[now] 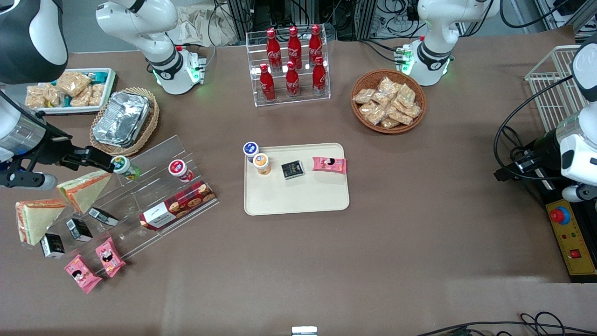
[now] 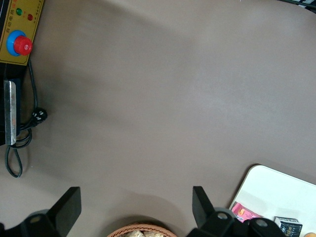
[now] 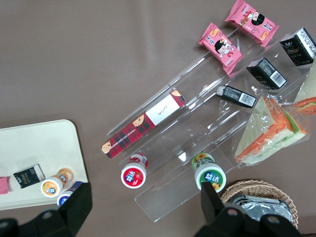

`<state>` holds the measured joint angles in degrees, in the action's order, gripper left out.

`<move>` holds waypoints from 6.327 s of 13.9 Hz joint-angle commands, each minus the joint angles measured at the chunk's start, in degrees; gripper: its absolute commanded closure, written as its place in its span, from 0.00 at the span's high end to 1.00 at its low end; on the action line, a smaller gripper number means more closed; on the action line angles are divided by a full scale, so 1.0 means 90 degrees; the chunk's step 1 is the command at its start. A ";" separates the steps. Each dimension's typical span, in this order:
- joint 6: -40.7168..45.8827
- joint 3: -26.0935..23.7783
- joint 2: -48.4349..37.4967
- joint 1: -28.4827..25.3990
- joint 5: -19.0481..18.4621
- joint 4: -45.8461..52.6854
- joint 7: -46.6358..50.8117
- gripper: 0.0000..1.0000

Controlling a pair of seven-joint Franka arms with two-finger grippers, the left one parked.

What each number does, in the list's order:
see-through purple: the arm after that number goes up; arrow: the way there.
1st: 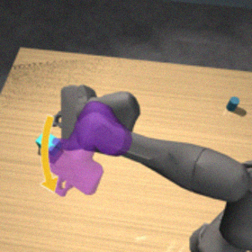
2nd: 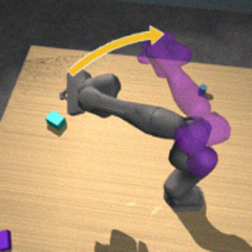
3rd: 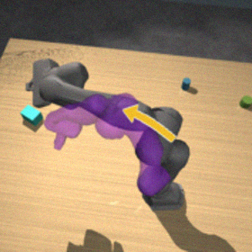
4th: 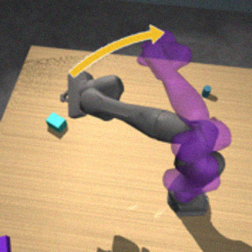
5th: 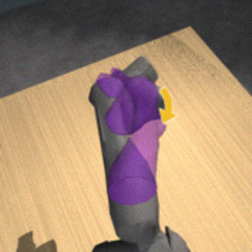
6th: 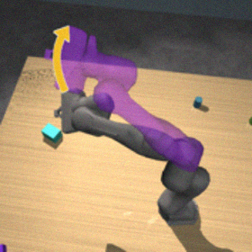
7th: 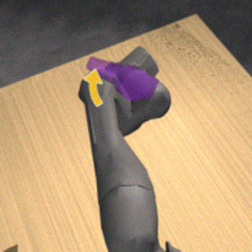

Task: Place sandwich on tray
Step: 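Move the right gripper toward the wrapped sandwiches on the acrylic stand, then lower the right gripper over a wrapped sandwich and close on it, then lift the wrapped sandwich up out of the acrylic stand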

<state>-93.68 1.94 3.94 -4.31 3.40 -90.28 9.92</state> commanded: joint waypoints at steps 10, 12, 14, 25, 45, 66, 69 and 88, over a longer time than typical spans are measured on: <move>-0.0011 0.0107 0.0031 0.0302 0.0101 0.0070 0.0080 0.98; -0.0078 0.0088 0.0050 0.0712 0.0082 0.0070 0.0051 0.98; -0.0215 0.0097 0.0060 0.1014 0.0052 0.0070 -0.0027 0.98; -0.1660 0.0175 0.0801 0.2314 -0.0544 0.0070 -0.0887 0.98; -0.2823 0.0380 0.2179 0.2676 -0.0299 -0.0281 -0.0515 0.98; -0.1967 0.0381 0.2268 0.2745 -0.0211 0.0303 -0.1707 0.00; -0.0902 0.0341 0.2004 0.2589 -0.0231 0.0763 -0.1688 0.00; 0.0930 -0.1404 0.0743 0.0176 0.0658 0.1008 0.5464 0.00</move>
<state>-82.03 -6.66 9.38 -3.38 7.78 -81.27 50.44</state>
